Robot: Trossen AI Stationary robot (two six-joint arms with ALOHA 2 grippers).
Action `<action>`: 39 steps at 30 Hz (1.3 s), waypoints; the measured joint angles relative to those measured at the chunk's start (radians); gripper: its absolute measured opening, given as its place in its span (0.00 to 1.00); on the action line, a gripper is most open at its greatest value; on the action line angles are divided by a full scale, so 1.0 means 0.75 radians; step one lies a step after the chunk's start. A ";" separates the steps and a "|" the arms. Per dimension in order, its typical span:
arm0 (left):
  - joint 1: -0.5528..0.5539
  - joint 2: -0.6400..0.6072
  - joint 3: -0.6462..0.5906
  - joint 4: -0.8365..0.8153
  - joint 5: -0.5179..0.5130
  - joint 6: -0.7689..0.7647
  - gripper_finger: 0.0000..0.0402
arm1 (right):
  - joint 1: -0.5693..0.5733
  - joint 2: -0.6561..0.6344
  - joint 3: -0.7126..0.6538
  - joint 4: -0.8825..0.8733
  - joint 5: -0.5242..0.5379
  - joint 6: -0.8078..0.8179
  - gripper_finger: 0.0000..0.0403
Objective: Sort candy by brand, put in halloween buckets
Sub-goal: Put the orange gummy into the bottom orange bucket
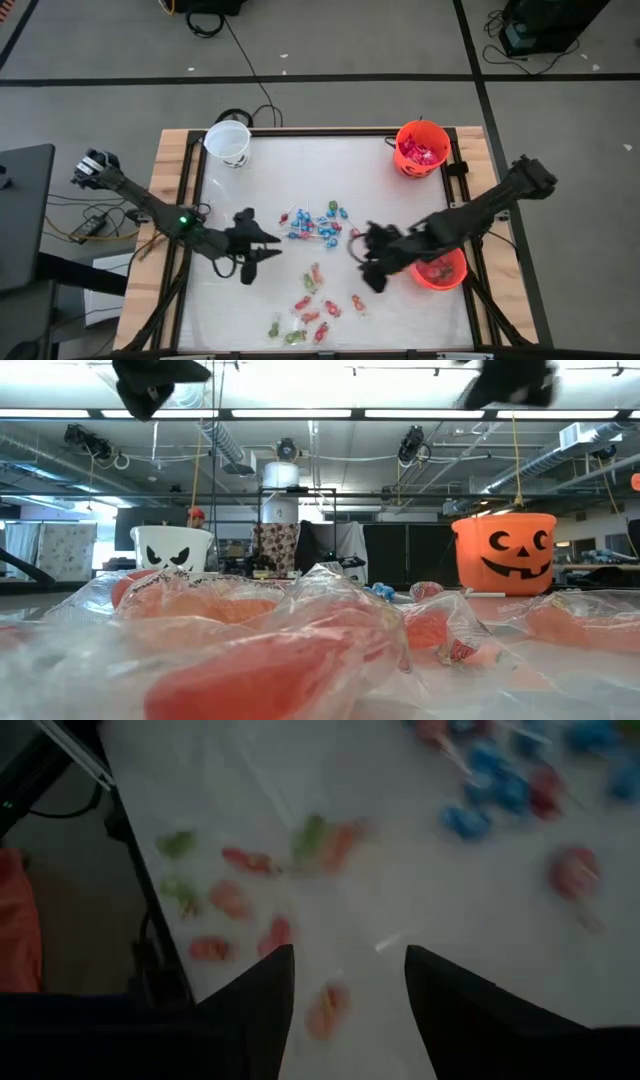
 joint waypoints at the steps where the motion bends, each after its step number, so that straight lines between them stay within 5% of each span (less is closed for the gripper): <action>1: 0.000 -0.039 0.000 -0.034 -0.007 0.000 0.38 | -0.021 0.047 0.000 0.061 -0.018 -0.032 0.50; 9: -0.010 -0.222 0.000 -0.319 -0.024 -0.075 0.38 | -0.149 0.386 -0.001 0.488 -0.137 -0.089 0.50; 20: -0.103 -0.345 0.000 -0.566 -0.168 -0.220 0.38 | -0.246 0.663 -0.002 0.795 -0.310 -0.087 0.49; 25: -0.128 -0.425 0.000 -0.579 -0.211 -0.248 0.38 | -0.269 0.725 -0.002 0.798 -0.342 -0.064 0.41; 32: -0.130 -0.399 -0.010 -0.554 -0.212 -0.285 0.38 | -0.286 0.689 -0.001 0.707 -0.349 -0.122 0.04; 39: -0.129 -0.315 -0.150 -0.302 -0.021 -0.211 0.38 | -0.255 0.423 -0.002 0.452 -0.335 -0.095 0.02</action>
